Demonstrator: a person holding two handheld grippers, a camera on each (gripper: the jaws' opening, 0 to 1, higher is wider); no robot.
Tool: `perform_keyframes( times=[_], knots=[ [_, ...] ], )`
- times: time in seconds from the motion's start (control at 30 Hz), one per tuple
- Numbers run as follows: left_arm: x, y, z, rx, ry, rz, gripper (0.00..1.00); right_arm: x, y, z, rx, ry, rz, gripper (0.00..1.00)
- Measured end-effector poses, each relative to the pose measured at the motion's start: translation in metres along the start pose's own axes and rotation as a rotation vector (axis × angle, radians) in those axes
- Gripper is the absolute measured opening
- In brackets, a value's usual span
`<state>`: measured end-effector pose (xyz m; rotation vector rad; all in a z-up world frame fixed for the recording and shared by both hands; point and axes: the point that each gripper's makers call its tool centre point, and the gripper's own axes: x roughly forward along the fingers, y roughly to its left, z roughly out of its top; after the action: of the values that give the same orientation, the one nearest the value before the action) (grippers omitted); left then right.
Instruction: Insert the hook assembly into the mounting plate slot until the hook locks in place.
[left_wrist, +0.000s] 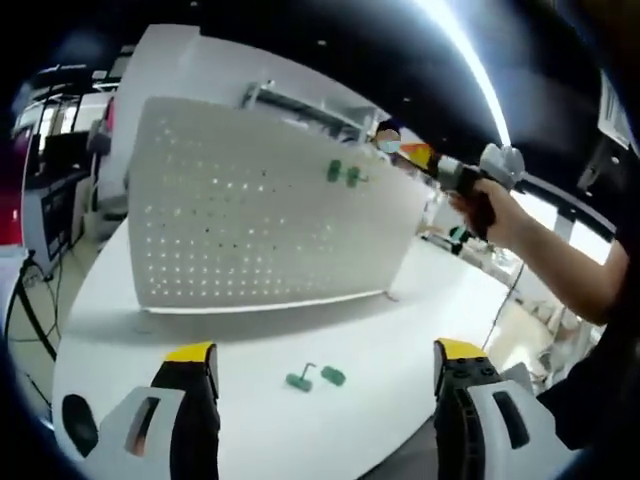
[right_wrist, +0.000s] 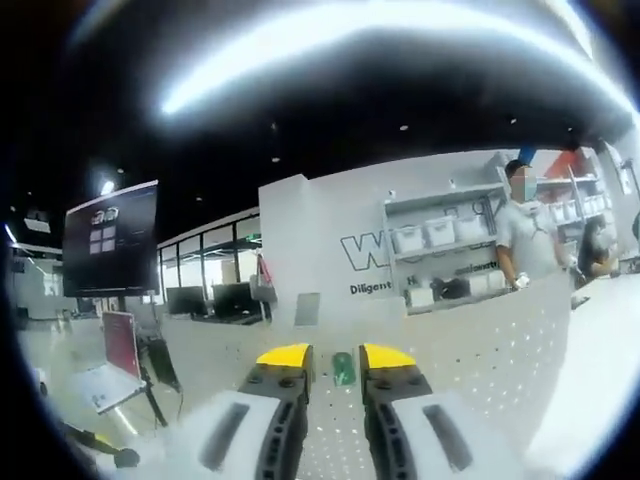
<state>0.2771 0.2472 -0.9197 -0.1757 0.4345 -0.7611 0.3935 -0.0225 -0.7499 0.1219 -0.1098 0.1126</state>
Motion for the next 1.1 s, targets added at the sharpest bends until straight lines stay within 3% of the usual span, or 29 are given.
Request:
perform_keyframes(
  times=[0.17, 0.27, 0.37, 0.5, 0.8, 1.1],
  knots=[
    [-0.002, 0.001, -0.003, 0.000, 0.009, 0.003, 0.87, -0.019, 0.007, -0.021, -0.028, 0.066, 0.036, 0.17],
    [-0.003, 0.003, -0.006, -0.009, 0.014, 0.011, 0.87, -0.029, 0.012, -0.033, 0.009, 0.095, 0.060, 0.17],
    [-0.003, 0.003, -0.011, -0.008, 0.032, 0.014, 0.87, -0.038, 0.018, -0.044, -0.031, 0.128, 0.077, 0.17],
    [-0.005, 0.003, -0.014, 0.001, 0.049, 0.015, 0.85, -0.051, 0.024, -0.050, 0.016, 0.135, 0.119, 0.17],
    [-0.008, 0.005, -0.021, -0.003, 0.079, 0.033, 0.88, -0.081, 0.026, -0.083, -0.010, 0.230, 0.129, 0.18],
    [-0.012, 0.004, -0.025, -0.029, 0.081, 0.030, 0.91, -0.119, 0.045, -0.126, 0.021, 0.336, 0.157, 0.19]
  ],
)
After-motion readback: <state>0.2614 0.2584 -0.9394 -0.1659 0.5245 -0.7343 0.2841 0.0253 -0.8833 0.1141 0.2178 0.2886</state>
